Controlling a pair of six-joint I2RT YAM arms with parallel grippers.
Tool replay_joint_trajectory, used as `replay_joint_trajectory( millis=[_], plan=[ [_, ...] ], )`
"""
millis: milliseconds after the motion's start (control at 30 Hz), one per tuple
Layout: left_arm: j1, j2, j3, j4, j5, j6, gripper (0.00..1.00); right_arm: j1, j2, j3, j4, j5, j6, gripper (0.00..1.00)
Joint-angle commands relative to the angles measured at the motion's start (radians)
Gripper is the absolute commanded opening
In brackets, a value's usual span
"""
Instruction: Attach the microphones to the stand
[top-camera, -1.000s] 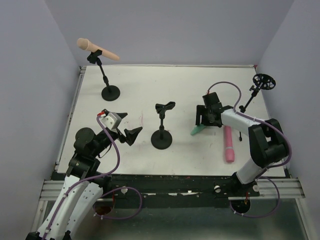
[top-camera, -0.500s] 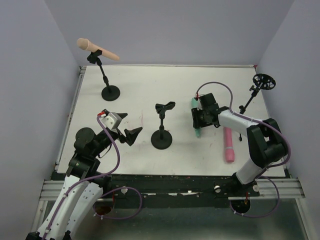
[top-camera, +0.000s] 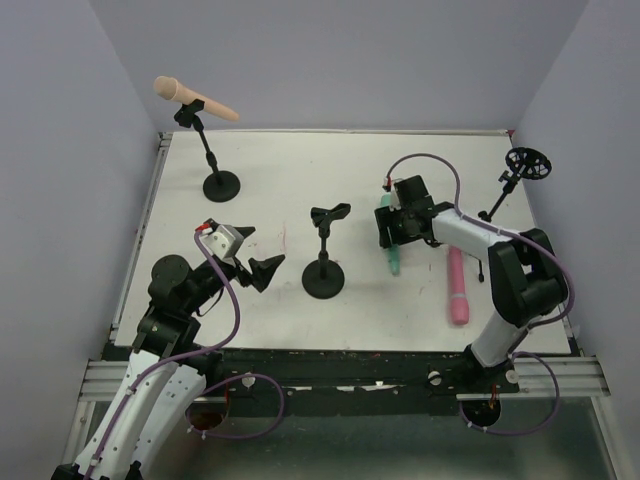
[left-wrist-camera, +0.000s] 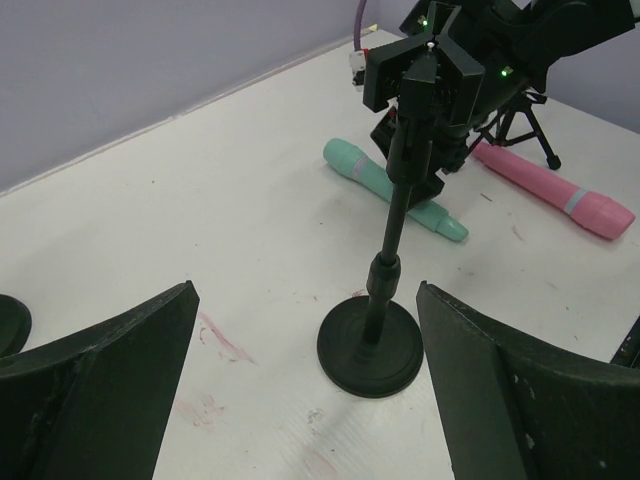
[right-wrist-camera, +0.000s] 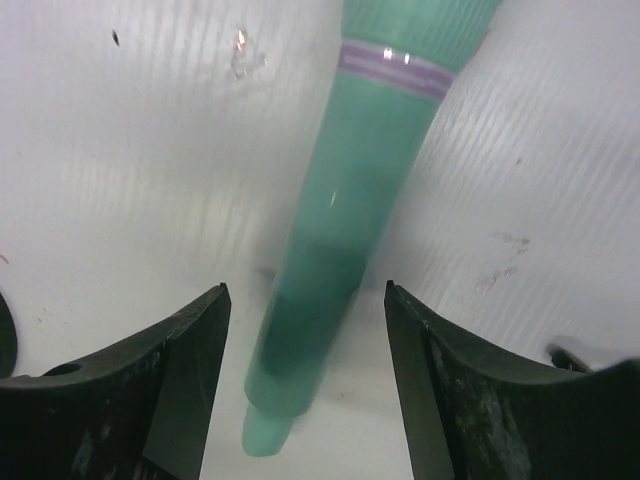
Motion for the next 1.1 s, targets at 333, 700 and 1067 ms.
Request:
replay_joint_trajectory(
  millis=[333,700,1067],
  plan=[
    [-0.002,-0.007,0.032,-0.001,-0.009,0.006,0.99,-0.064,0.212,0.247,-0.017,0.006,0.075,0.7],
    [-0.001,-0.007,0.033,-0.005,-0.007,0.007,0.99,-0.065,0.287,0.311,-0.029,0.002,0.06,0.65],
    [0.001,-0.007,0.032,-0.003,-0.004,0.009,0.98,-0.067,0.263,0.264,0.006,-0.006,0.062,0.37]
  ],
)
